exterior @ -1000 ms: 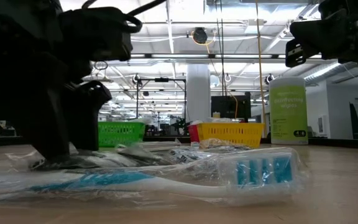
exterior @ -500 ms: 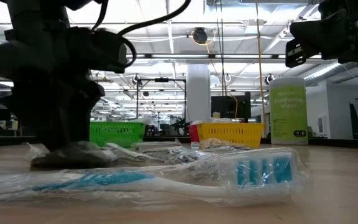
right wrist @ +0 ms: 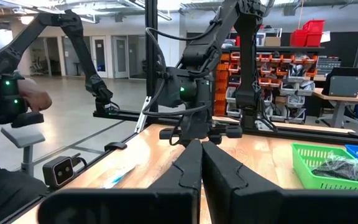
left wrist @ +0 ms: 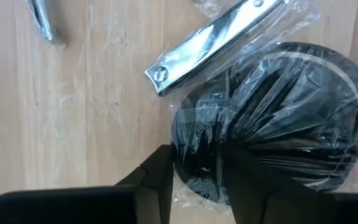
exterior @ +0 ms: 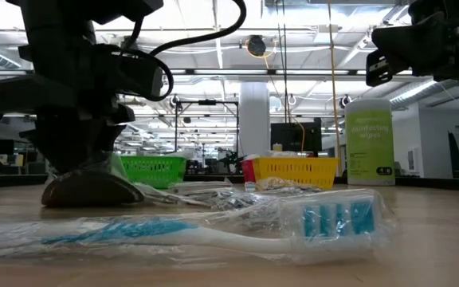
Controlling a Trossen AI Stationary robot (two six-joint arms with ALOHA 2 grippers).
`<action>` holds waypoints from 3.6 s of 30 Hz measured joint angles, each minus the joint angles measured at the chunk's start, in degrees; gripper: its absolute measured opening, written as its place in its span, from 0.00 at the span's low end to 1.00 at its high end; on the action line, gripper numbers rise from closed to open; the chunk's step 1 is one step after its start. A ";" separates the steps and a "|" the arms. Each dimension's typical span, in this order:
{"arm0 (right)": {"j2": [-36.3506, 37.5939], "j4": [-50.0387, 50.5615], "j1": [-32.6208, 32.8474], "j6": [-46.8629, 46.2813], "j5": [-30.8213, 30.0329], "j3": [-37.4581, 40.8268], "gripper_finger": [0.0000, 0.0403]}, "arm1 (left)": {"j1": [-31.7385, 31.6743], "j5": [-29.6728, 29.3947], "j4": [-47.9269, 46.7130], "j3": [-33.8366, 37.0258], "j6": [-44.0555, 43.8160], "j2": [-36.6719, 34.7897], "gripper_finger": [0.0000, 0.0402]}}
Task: Pick & Place Travel size toiletries
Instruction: Put the black hair brush into the green bin
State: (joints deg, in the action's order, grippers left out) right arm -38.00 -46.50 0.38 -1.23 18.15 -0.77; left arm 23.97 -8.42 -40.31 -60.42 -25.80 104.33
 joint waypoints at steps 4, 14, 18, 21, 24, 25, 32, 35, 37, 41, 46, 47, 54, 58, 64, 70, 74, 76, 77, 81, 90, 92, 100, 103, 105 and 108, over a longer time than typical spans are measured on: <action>0.00 0.00 0.00 0.00 0.00 0.00 0.00 | -0.04 0.84 1.41 0.22 -1.80 -2.29 0.23; 0.00 0.02 0.00 0.00 0.00 0.00 0.00 | 0.06 1.19 3.41 0.11 -0.82 -5.29 0.02; 0.00 0.04 0.00 0.00 0.00 0.02 0.00 | 0.05 1.09 2.92 0.09 -1.09 -5.31 0.02; 0.00 0.03 0.00 0.00 0.00 0.01 0.00 | 0.04 1.09 2.56 0.09 -1.13 -5.75 0.01; 0.00 0.03 -0.01 0.00 0.00 0.01 0.00 | 0.04 0.55 2.54 -0.02 -1.07 -7.33 0.01; 0.00 0.04 0.00 -0.02 -0.02 0.02 0.00 | 0.04 0.36 2.54 -0.02 -1.03 -7.93 0.01; 0.00 0.03 -0.01 0.00 -0.01 0.00 0.00 | 0.04 -5.38 2.32 -0.04 0.80 -15.21 0.00; 0.00 0.04 -0.02 0.00 0.00 0.00 0.00 | 0.00 -9.95 2.15 -0.07 1.94 -19.43 0.00; 0.00 0.04 0.00 -0.02 -0.02 0.00 0.00 | -0.35 -13.17 1.11 -0.07 2.22 -22.26 0.00; 0.00 0.04 -0.01 0.00 -0.01 0.01 0.00 | -1.96 -23.01 -3.20 -0.11 1.17 -27.46 0.00; 0.00 0.02 -0.01 0.00 0.00 0.02 0.00 | -6.10 -32.93 -7.19 -0.13 1.44 -31.38 0.00; 0.00 0.02 0.00 0.00 -0.02 0.00 0.00 | -7.24 -34.26 -7.52 -0.13 1.52 -31.73 0.00; 0.00 0.02 -0.02 -0.02 0.00 0.00 0.00 | -16.81 -36.62 -8.15 -0.13 5.09 -31.81 0.00; 0.00 0.02 0.00 0.00 0.00 0.00 0.00 | -22.46 -36.66 -7.82 0.52 5.15 -31.06 0.00; 0.00 0.04 -0.02 0.00 -0.01 0.00 0.00 | -29.63 -36.64 -6.09 4.74 3.54 -31.11 0.01; 0.00 0.03 -0.01 -0.01 0.00 0.01 0.00 | -33.79 -36.34 2.71 12.77 1.38 -31.11 0.01; 0.00 0.04 -0.01 0.00 0.00 0.00 0.00 | -35.32 -32.37 9.74 17.95 1.21 -31.15 0.00; 0.00 0.02 0.00 0.00 0.00 0.00 0.00 | -35.63 -31.26 12.78 19.91 0.44 -31.15 0.01; 0.00 0.02 -0.02 0.00 0.00 0.02 0.00 | -35.63 -30.97 13.54 20.59 -0.09 -31.15 0.01; 0.00 0.04 -0.01 0.00 -0.01 0.00 0.00 | -35.57 -30.56 13.67 22.24 -2.47 -31.16 0.00; 0.00 0.03 -0.01 0.00 0.00 0.02 0.00 | -35.45 -25.85 13.90 23.50 -4.20 -31.17 0.00; 0.00 0.02 0.00 0.00 0.00 0.02 0.00 | -35.47 -24.91 14.16 23.50 -4.14 -31.17 0.01; 0.00 0.03 0.00 0.00 -0.01 0.02 0.00 | -35.47 -21.91 14.62 23.50 -4.07 -31.17 0.06; 0.00 0.02 -0.01 0.00 -0.01 0.02 0.00 | -35.46 -21.51 14.79 23.50 -3.96 -31.17 0.06; 0.00 0.03 -0.01 -0.01 -0.01 0.01 0.00 | -35.47 -21.51 14.97 23.50 -3.96 -31.17 0.06; 0.00 0.02 -0.02 0.00 0.00 0.02 0.00 | -35.47 -21.49 14.99 23.50 -3.95 -31.17 0.07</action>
State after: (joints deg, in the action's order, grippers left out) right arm -38.00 -46.48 0.36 -1.24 18.15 -0.75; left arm -11.51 -29.91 -25.32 -36.93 -29.74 73.17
